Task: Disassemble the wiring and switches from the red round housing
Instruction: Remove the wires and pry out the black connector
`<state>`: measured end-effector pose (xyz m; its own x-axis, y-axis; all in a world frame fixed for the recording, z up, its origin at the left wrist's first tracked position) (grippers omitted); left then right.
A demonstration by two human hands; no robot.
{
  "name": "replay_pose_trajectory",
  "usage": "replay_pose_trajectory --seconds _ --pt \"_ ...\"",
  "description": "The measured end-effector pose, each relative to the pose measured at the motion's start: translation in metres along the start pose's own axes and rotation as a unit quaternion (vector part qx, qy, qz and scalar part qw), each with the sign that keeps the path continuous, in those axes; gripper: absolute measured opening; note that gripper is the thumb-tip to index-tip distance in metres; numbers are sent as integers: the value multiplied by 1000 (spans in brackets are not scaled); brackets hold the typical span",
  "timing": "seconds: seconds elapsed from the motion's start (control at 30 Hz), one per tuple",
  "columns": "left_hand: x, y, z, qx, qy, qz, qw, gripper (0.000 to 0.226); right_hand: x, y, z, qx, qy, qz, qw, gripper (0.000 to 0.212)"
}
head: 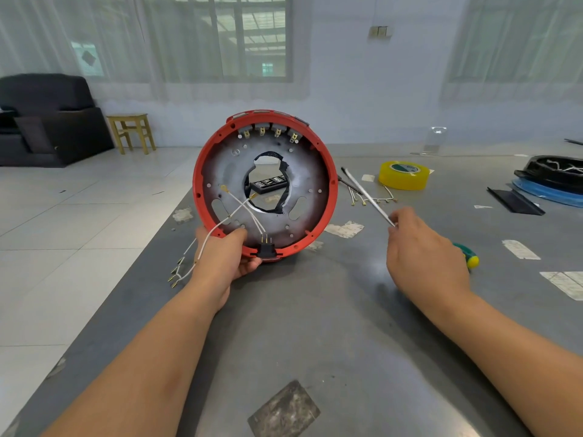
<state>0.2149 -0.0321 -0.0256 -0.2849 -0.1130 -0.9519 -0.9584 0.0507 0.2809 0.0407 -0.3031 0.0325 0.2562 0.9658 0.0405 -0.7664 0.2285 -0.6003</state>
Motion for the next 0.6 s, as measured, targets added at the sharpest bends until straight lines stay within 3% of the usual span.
replay_pose_trajectory --seconds 0.1,0.27,0.5,0.6 --pt "0 0 0 -1 -1 1 1000 39 2 -1 -8 72 106 24 991 4" --pt "1 -2 1 -2 -4 1 1000 39 8 -4 -20 140 154 41 977 14" --pt "3 -3 0 4 -2 0 1000 40 12 -2 -25 160 141 55 975 9" --pt "2 -3 -1 0 1 -4 1000 38 18 -1 -19 133 151 72 977 17"
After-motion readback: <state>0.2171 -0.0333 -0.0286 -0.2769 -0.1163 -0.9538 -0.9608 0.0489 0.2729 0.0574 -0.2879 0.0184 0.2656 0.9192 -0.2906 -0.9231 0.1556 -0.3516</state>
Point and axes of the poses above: each hand's wrist, its own y-axis away from the middle knuckle, its own z-axis out of the back of the hand, x = y × z, the point moved 6 cm from there along -y, towards the middle knuckle, and after that the axes turned 12 degrees about z, right-handed, at the moved point
